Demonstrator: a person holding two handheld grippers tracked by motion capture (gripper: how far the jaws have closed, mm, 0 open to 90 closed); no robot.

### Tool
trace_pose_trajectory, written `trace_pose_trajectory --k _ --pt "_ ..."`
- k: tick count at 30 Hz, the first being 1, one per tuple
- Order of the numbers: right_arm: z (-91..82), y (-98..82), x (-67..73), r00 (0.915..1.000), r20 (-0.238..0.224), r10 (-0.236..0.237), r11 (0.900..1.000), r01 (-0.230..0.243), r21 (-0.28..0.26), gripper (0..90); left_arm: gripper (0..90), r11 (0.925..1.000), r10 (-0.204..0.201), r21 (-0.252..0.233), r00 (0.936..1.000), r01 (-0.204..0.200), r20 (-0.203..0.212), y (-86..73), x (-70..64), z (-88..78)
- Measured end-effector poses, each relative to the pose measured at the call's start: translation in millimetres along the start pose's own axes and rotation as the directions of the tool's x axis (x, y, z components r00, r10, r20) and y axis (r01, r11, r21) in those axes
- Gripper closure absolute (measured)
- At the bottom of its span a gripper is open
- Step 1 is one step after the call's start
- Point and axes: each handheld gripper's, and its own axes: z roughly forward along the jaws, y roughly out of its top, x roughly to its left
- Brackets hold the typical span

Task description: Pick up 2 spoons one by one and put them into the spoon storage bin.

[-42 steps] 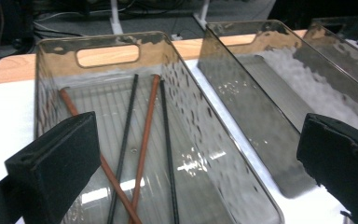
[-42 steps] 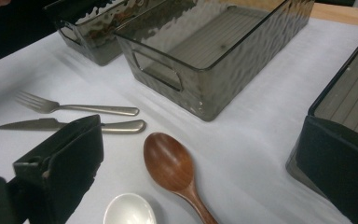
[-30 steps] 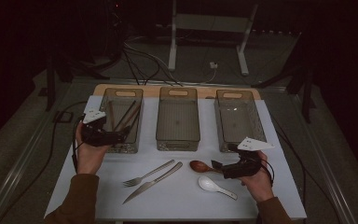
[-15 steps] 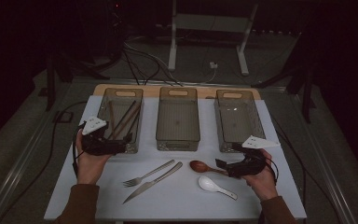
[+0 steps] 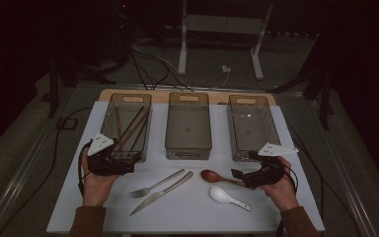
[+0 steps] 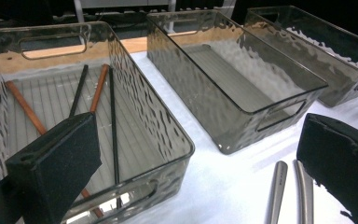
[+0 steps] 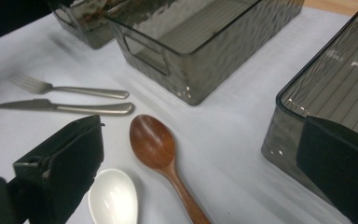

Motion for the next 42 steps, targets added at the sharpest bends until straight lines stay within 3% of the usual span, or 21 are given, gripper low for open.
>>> trace_pose_trajectory --k 9,18,23,42 --pt "1.4 -2.9 -1.6 0.9986 0.001 -0.053 0.995 0.052 0.08 4.8 0.6 0.9997 -0.015 -0.019 0.9998 0.015 0.012 -10.2 -5.4 -7.6" --pt "7.8 -4.6 -0.3 0.9954 0.008 -0.095 0.987 0.093 0.13 6.5 0.6 0.9997 -0.022 0.0 0.9996 0.022 0.016 -18.6 -5.6 -8.1" --pt "15.2 -5.8 4.3 0.9915 0.019 -0.129 0.98 0.125 0.157 14.7 0.6 0.9997 -0.023 0.002 0.9995 0.023 0.02 -19.9 -7.3 -7.8" --pt "38.2 -7.4 7.4 0.9817 -0.038 -0.186 0.952 0.19 0.241 40.4 0.6 0.9995 -0.032 -0.006 0.9994 0.032 0.012 -22.0 -4.8 -13.9"
